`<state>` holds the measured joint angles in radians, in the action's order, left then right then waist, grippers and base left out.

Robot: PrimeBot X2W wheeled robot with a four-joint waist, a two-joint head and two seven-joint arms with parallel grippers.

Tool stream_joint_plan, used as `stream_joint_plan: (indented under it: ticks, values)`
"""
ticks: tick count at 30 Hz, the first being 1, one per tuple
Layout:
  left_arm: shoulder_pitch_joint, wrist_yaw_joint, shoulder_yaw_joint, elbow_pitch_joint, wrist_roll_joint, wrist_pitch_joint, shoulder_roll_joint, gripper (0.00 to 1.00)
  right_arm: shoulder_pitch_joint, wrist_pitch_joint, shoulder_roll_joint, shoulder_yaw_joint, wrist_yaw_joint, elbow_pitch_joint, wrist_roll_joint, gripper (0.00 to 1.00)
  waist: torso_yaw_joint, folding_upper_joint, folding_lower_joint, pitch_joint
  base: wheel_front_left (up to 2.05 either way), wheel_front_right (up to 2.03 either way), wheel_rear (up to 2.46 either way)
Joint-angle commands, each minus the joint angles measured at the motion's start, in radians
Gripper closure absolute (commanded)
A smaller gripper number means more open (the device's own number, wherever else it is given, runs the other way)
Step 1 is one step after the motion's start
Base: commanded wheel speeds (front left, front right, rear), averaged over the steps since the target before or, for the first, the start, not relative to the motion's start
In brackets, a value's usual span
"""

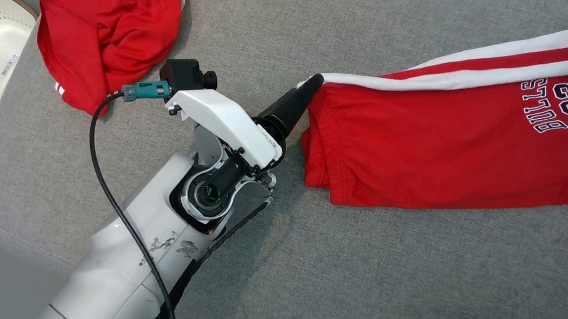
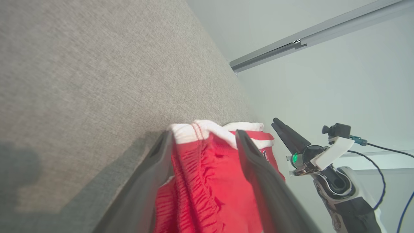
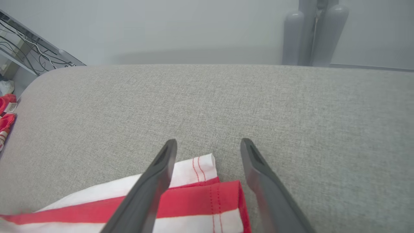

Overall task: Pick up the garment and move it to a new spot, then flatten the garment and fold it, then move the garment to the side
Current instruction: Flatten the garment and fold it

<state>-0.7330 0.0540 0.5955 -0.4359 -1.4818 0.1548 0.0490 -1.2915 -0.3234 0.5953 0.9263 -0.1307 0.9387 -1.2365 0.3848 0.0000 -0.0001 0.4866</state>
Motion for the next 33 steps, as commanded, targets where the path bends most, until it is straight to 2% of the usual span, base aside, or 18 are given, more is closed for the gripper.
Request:
stream_joint_plan:
  ticks: [1, 8, 13, 21, 27, 30, 31, 33]
  values:
    - [-0.023, 0.005, 0.004, -0.010, -0.007, -0.015, 0.004, 0.00, -0.004, 0.023, 0.004, 0.003, 0.000, -0.007, 0.008, 0.00, -0.002, 0.0000, 0.0001, 0.000, 0.00, 0.00, 0.00]
    - [-0.050, 0.033, 0.000, -0.073, -0.033, -0.094, 0.004, 0.00, 0.010, 0.169, 0.022, 0.015, 0.000, -0.054, 0.040, 0.00, -0.023, 0.0000, 0.0001, -0.007, 0.00, 0.00, 0.00]
    - [-0.075, 0.031, 0.008, -0.135, 0.035, -0.190, 0.006, 0.00, 0.027, 0.298, 0.035, 0.014, 0.000, -0.091, 0.049, 0.00, -0.043, 0.0000, 0.0001, -0.030, 0.00, 0.00, 0.00]
    - [-0.069, -0.003, 0.079, -0.170, 0.214, -0.359, 0.055, 0.00, 0.091, 0.492, 0.043, 0.025, 0.000, -0.111, 0.085, 0.00, -0.085, 0.0000, 0.0001, -0.103, 0.00, 0.00, 0.00]
    - [-0.006, 0.022, 0.086, -0.148, 0.382, -0.419, 0.101, 0.00, 0.185, 0.582, 0.032, 0.007, 0.000, -0.117, 0.118, 0.00, -0.137, 0.0000, 0.0001, -0.192, 0.00, 0.00, 0.00]
    - [0.056, 0.049, 0.016, -0.088, 0.496, -0.420, 0.111, 0.00, 0.227, 0.591, 0.027, -0.044, 0.000, -0.132, 0.174, 0.00, -0.164, 0.0000, 0.0001, -0.230, 0.00, 0.00, 0.00]
    - [0.109, 0.065, -0.028, -0.042, 0.587, -0.419, 0.118, 0.00, 0.274, 0.590, 0.021, -0.110, 0.000, -0.160, 0.234, 0.00, -0.182, 0.0000, 0.0001, -0.251, 0.00, 0.00, 0.00]
    - [0.160, 0.080, -0.072, -0.001, 0.675, -0.420, 0.123, 0.00, 0.338, 0.590, 0.006, -0.192, 0.000, -0.195, 0.295, 0.00, -0.200, 0.0000, 0.0001, -0.273, 0.00, 0.00, 0.00]
